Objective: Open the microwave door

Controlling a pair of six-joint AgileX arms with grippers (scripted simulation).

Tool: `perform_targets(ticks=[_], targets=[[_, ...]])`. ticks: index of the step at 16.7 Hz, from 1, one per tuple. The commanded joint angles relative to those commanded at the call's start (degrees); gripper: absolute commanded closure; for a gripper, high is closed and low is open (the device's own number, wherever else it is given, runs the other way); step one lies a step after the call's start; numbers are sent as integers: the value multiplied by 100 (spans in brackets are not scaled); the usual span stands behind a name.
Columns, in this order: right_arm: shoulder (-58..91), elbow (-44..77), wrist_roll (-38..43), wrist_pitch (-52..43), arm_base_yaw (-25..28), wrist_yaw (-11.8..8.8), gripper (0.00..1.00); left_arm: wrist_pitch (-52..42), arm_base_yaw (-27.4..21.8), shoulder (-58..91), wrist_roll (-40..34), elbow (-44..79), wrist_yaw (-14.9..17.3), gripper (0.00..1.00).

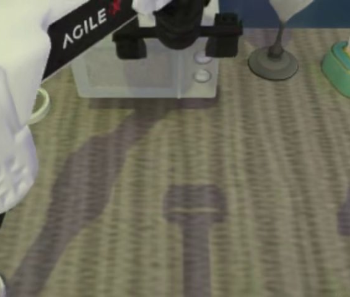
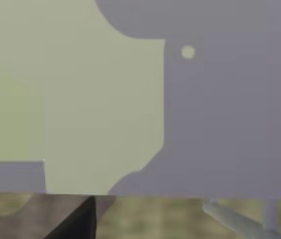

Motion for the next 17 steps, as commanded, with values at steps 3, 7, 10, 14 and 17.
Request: perform_targets(ticks=[3,7,10,14,17], targets=[[0,0,0,0,0,0,0,201,51,121,49,-105,24,0],[0,0,0,0,0,0,0,201,51,121,49,-105,24,8],[0,0,0,0,0,0,0,201,51,121,49,-105,24,30],[0,0,0,0,0,0,0,201,51,121,49,-105,24,60],[0,0,0,0,0,0,0,201,51,121,49,-105,24,83]])
